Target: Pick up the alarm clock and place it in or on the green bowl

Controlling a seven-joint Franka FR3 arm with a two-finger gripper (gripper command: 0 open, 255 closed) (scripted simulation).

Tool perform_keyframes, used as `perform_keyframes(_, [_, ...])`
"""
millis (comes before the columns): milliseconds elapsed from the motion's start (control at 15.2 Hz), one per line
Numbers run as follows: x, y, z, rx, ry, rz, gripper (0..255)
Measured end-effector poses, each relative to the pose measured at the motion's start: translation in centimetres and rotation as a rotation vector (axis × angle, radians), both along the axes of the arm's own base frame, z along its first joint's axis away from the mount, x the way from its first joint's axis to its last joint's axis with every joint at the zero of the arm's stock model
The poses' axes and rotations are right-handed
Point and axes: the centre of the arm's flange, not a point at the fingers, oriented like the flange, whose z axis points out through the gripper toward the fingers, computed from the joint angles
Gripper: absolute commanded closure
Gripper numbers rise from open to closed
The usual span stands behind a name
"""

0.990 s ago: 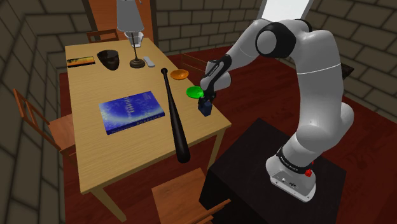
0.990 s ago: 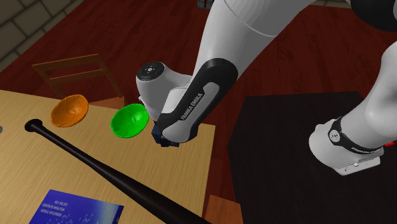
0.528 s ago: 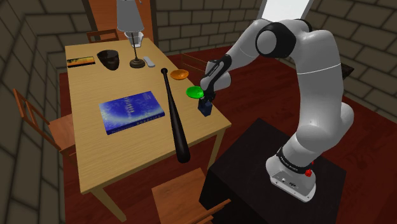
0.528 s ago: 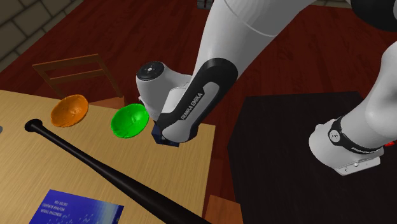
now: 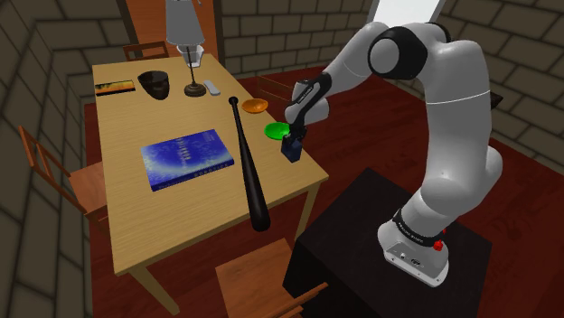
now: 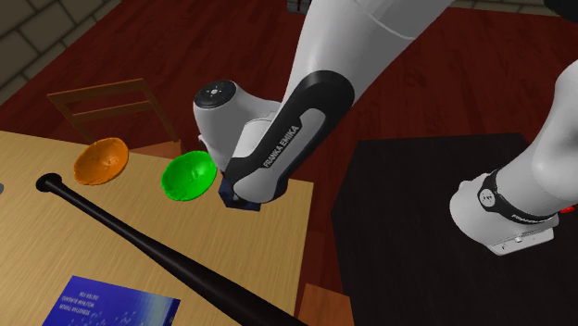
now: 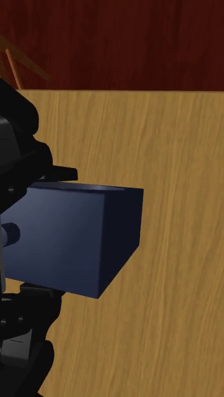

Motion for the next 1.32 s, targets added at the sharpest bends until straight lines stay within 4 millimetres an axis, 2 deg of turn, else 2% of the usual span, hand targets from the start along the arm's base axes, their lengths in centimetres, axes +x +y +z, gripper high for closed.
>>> perform_keyframes(1188, [-0.1, 0.0, 9.5, 0.0, 0.0, 0.0, 255])
perform_keyframes(1320, [1.1, -0.9, 10.2, 0.0, 0.0, 0.0, 255])
